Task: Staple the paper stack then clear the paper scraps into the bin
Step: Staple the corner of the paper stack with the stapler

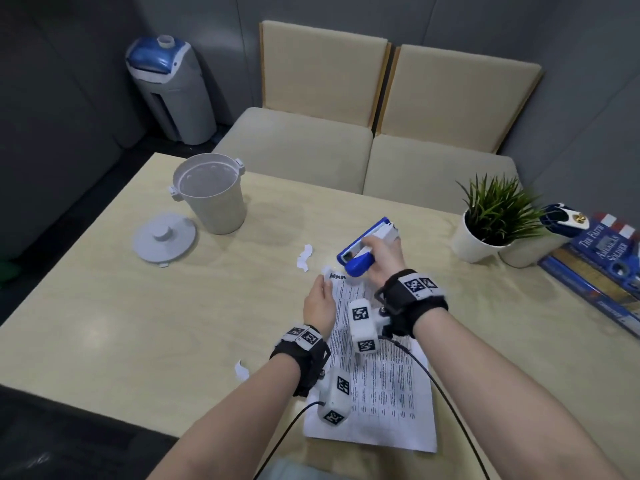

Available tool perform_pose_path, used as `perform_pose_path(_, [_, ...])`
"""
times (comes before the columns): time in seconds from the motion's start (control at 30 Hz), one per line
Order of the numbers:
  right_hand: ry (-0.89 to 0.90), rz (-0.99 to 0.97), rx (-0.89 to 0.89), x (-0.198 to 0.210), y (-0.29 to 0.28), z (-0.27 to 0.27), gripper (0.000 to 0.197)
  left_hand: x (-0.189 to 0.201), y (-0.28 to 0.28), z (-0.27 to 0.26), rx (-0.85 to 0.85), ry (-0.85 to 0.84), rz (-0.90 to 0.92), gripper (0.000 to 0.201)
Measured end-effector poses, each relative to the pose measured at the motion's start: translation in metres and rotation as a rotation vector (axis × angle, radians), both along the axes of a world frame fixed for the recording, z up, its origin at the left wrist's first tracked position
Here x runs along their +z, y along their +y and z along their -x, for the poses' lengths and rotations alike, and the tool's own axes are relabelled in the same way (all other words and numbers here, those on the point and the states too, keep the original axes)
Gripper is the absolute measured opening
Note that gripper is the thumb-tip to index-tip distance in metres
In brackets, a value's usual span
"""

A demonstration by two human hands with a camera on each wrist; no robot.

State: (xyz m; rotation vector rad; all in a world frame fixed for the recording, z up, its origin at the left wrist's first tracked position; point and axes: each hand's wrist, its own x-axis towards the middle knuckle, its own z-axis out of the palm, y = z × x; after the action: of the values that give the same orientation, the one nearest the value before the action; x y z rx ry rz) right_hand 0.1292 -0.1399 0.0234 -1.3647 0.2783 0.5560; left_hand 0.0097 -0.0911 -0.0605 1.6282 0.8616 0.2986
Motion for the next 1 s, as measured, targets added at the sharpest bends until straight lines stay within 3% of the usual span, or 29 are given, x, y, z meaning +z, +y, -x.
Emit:
perform_pose_path(0.2, [0.015, 0.136, 0.082, -0.012, 0.019, 0.013, 0.039, 0.005, 0.003, 0.0, -0.022, 0.015, -0.065, 0.03])
perform_pose_path(0.37, [0.036, 0.239, 0.191, -0.003, 0.021, 0.008, 0.034, 0.005, 0.002, 0.002, -0.03, 0.012, -0.1, 0.028])
perform_pose_path(0.5, [-0.113, 0.475, 0.299, 0.0, 0.025, 0.007, 0.047, 0.005, 0.001, -0.002, -0.012, -0.016, -0.081, 0.029])
perform_pose_path(0.7, [-0.343, 0.686, 0.322, -0.007, 0.032, 0.017, 0.044, 0.002, 0.004, -0.004, 0.015, -0.039, -0.061, 0.029])
perform_pose_path(1.0, [-0.35, 0.662, 0.212, -0.014, 0.043, 0.025, 0.038, 0.004, 0.012, -0.003, 0.084, -0.028, -0.019, 0.013])
